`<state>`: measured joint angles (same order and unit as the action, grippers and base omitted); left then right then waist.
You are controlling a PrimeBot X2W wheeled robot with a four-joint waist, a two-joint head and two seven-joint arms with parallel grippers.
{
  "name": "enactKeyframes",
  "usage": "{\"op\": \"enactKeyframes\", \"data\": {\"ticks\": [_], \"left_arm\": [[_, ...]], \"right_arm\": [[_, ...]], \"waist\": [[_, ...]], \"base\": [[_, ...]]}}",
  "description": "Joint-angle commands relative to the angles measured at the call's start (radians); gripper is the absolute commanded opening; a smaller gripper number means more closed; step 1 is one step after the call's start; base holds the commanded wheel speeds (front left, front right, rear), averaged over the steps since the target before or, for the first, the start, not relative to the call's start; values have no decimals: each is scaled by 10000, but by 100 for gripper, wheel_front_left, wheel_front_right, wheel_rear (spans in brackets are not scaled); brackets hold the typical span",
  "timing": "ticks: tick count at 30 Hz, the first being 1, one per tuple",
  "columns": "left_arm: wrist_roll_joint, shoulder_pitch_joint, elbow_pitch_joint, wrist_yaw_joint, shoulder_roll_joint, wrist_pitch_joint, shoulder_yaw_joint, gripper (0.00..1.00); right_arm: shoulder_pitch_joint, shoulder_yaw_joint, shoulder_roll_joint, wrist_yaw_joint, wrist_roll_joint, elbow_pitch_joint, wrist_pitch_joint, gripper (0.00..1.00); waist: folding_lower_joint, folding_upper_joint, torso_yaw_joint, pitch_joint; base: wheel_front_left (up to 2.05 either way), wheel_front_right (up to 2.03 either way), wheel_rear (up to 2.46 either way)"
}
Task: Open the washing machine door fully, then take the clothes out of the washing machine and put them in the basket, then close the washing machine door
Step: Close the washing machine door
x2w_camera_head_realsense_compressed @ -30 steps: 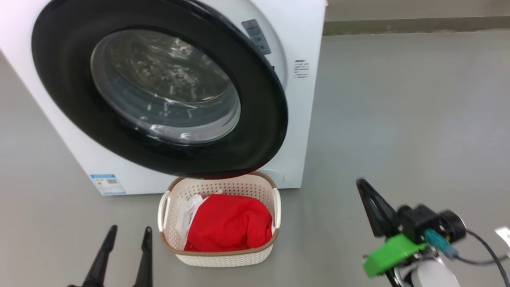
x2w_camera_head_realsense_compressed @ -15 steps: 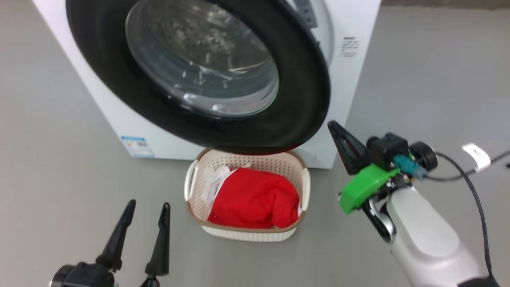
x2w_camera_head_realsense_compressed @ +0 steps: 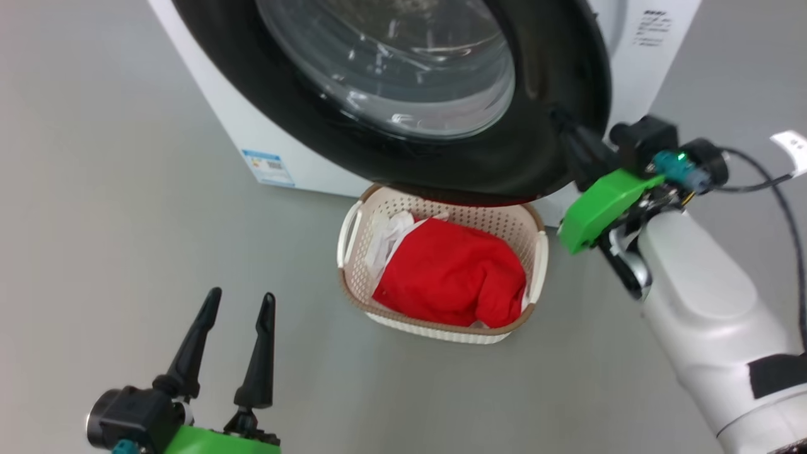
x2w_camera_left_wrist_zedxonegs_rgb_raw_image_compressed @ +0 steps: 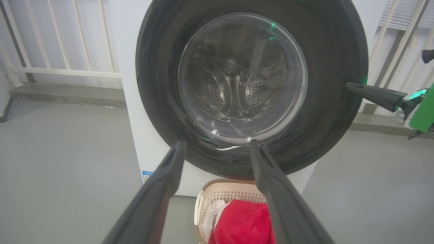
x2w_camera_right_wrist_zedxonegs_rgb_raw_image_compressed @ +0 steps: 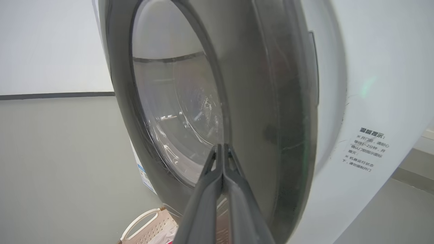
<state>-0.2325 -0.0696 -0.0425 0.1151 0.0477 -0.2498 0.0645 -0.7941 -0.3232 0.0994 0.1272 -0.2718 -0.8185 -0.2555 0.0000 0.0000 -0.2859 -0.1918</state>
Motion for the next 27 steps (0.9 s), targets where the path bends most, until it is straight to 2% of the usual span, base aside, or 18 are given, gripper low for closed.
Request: {"op": "enactKeyframes", "data": {"ticks": [1, 14, 27], "left_arm": [[-111, -359, 191, 72, 56, -120, -308, 100], [-290, -710, 120, 124, 31, -120, -193, 100], [-450, -1018, -163, 145, 27, -120, 82, 100]], "right_arm": [[-354, 102, -44, 35, -70, 136, -63, 0], [-1218, 1184, 286, 35, 20, -312, -63, 0], [-2999, 2126, 769, 35, 14, -1547, -63, 0]], "waist": [[0, 0, -360, -384], [0, 0, -714, -796], [0, 0, -1135, -1342]], "base": [[0, 0, 0], [0, 0, 0], [0, 0, 0]]}}
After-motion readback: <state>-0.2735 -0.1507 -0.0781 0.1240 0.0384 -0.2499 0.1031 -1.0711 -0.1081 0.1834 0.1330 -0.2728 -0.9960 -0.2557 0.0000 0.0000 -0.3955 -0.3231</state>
